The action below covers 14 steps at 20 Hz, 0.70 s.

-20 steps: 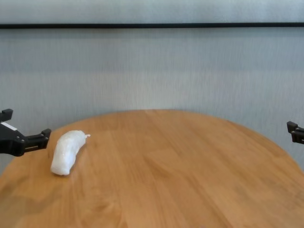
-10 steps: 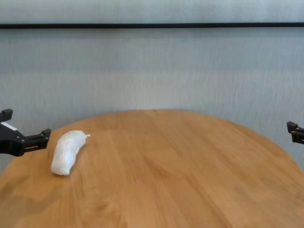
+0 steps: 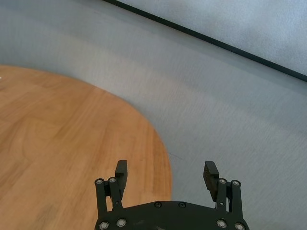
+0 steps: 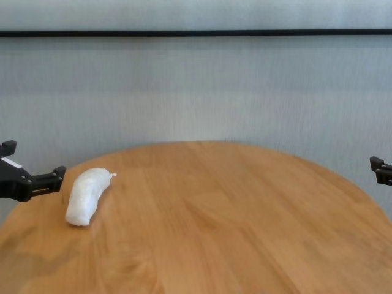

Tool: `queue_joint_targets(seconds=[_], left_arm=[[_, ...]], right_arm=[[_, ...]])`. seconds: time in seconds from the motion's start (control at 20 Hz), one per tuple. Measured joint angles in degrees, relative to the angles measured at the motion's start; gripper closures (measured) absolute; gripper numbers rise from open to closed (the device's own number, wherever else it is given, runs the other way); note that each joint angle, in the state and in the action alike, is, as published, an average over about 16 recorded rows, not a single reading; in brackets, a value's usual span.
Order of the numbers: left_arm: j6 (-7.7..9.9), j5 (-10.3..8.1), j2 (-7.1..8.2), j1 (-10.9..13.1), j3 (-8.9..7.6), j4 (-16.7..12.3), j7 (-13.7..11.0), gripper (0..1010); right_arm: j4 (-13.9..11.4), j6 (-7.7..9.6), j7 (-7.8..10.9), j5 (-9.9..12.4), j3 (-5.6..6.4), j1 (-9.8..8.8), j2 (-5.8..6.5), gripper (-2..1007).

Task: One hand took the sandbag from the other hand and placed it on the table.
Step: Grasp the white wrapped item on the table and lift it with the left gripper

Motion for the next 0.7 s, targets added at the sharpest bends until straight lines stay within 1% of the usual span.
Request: queue_joint_targets(seconds=[0.15, 0.3, 0.5, 0.7], left_arm=[[0.60, -0.05, 0.26, 0.1, -0.16, -0.4, -0.3, 8], [1.93, -0.13, 0.72, 0.4, -0.42, -1.2, -0.9, 8], [4.65, -0.48, 1.60, 1.0, -0.93, -2.9, -2.0, 8], [8.18, -1.05, 2.52, 1.6, -1.66, -4.9, -3.4, 8]], right_arm=[[0.0, 0.00, 0.00, 0.0, 0.00, 0.00, 0.00, 5], [0.0, 0.00, 0.00, 0.0, 0.00, 0.00, 0.00, 5], [0.0, 0.00, 0.00, 0.0, 0.00, 0.00, 0.00, 5], [0.0, 0.00, 0.00, 0.0, 0.00, 0.00, 0.00, 5]])
